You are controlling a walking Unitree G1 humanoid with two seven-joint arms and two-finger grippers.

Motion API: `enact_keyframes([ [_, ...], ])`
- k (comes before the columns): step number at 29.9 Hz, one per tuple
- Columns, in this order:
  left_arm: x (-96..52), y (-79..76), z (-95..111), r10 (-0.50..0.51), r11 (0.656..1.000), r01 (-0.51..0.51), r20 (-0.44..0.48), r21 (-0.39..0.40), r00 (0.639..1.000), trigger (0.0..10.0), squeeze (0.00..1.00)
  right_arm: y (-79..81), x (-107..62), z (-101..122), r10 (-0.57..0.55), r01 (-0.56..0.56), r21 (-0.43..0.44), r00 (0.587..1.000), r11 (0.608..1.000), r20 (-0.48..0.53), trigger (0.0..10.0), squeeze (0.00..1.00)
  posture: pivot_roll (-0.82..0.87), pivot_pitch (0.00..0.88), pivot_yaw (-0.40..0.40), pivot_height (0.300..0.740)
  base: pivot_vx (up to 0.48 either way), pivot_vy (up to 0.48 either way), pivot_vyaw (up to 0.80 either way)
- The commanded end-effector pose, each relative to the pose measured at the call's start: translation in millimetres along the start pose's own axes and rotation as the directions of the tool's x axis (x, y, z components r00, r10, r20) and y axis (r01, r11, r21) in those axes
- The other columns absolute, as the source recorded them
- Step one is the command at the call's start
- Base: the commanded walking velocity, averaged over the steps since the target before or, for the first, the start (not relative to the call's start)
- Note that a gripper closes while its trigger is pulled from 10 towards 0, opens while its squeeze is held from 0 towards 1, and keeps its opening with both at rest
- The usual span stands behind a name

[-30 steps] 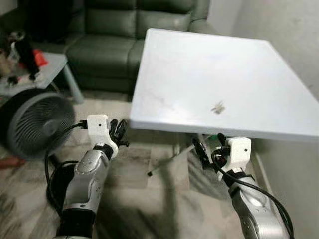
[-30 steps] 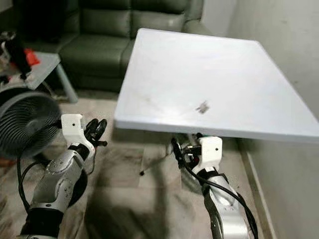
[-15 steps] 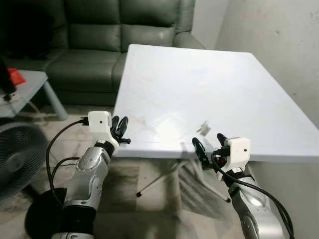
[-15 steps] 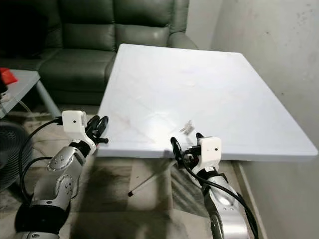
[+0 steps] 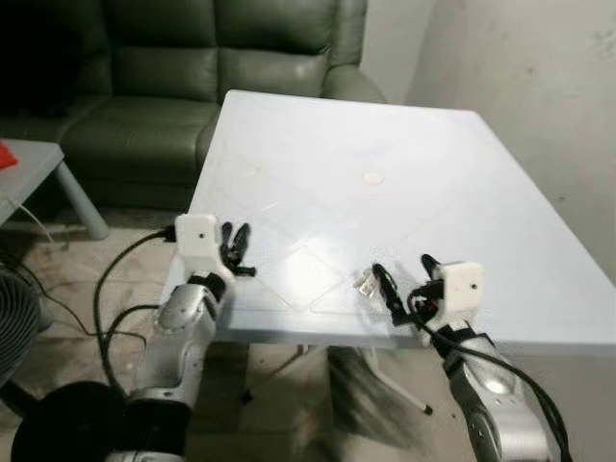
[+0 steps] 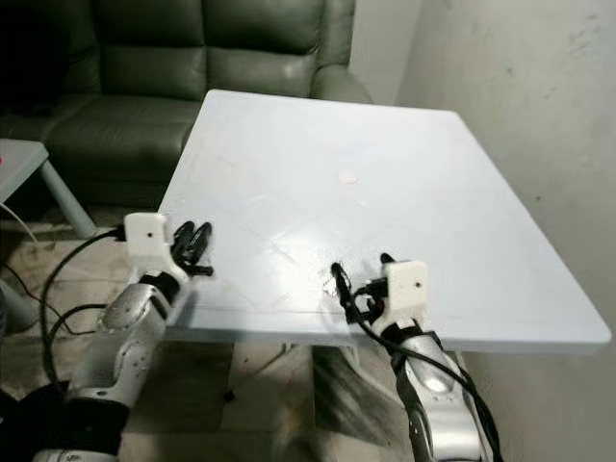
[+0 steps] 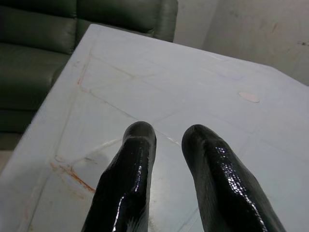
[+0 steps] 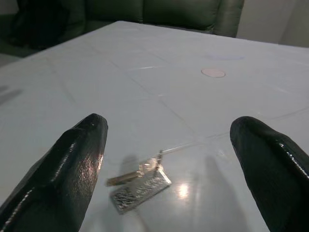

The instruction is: Hang keys on a hook

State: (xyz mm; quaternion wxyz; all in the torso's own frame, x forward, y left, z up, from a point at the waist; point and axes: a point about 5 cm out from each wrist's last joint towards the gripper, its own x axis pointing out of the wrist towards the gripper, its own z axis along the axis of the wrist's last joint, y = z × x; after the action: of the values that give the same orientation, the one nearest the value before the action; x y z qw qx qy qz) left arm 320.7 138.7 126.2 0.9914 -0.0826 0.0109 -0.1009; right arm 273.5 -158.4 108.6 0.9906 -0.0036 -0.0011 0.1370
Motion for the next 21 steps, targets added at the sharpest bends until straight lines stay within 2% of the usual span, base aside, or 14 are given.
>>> enact_keyframes([
  [1, -1.8, -6.1, 2.7, -0.024, 1.000, 0.024, 0.027, 0.011, 0.999, 10.0, 0.00, -4.6, 1.6, -2.5, -0.012, 0.012, -0.008, 0.999, 1.000, -0.030, 10.0, 0.00, -0.08, 0.030, -0.071, 0.740, 0.000, 0.000, 0.00],
  [12, -12.4, -13.8, 4.1, -0.084, 0.996, 0.082, 0.048, 0.037, 0.995, 10.0, 0.00, -9.0, 20.9, 2.3, -0.016, 0.011, -0.056, 0.996, 0.998, -0.082, 10.0, 0.00, -0.03, 0.076, -0.112, 0.740, 0.000, 0.000, 0.00],
  [21, -32.3, -19.7, -0.1, -0.093, 0.994, 0.091, 0.030, 0.056, 0.995, 10.0, 0.00, 8.1, 39.7, 8.2, 0.059, -0.062, -0.031, 0.994, 0.998, -0.093, 10.0, 0.00, 0.01, 0.156, -0.147, 0.740, 0.000, 0.000, 0.00],
])
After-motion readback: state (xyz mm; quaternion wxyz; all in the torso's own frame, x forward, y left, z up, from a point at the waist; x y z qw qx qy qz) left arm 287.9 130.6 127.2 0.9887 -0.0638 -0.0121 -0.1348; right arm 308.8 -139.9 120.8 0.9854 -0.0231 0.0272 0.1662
